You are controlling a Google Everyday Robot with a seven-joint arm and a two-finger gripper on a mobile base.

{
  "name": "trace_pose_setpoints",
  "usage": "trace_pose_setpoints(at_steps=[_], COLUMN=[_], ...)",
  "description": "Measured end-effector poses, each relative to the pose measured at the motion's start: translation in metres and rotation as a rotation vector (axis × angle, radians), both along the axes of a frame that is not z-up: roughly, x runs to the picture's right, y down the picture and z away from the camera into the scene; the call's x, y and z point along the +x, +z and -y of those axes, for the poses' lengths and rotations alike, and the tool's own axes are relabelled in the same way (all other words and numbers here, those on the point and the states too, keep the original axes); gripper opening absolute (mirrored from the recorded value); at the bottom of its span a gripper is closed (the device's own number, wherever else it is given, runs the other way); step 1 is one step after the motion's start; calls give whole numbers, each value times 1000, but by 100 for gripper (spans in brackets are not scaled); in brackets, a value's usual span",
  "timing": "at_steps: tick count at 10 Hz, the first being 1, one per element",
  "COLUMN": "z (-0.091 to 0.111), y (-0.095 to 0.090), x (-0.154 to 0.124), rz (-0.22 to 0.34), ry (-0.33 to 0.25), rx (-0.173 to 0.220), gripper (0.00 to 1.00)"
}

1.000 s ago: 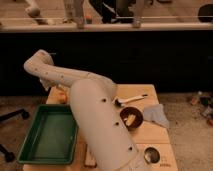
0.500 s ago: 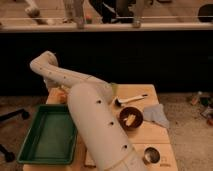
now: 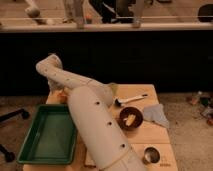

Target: Place apple in tray

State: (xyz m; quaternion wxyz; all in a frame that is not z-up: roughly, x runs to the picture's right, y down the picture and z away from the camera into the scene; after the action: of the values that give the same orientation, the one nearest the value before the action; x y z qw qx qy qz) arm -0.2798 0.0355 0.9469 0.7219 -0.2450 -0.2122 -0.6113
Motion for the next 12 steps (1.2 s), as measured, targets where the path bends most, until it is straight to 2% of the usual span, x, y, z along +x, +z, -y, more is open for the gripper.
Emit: trace_pose_setpoints(at_steps=[7,10,11,12], z=[-16,-17,-17,-17], y=[9,11,11,12], x=[-6,-11,-11,-11], rz=[-10,2,6,11], ry=[-78,-90,-89,-87], rx=[-22,-27,-29,-30], gripper=[80,80,77,70])
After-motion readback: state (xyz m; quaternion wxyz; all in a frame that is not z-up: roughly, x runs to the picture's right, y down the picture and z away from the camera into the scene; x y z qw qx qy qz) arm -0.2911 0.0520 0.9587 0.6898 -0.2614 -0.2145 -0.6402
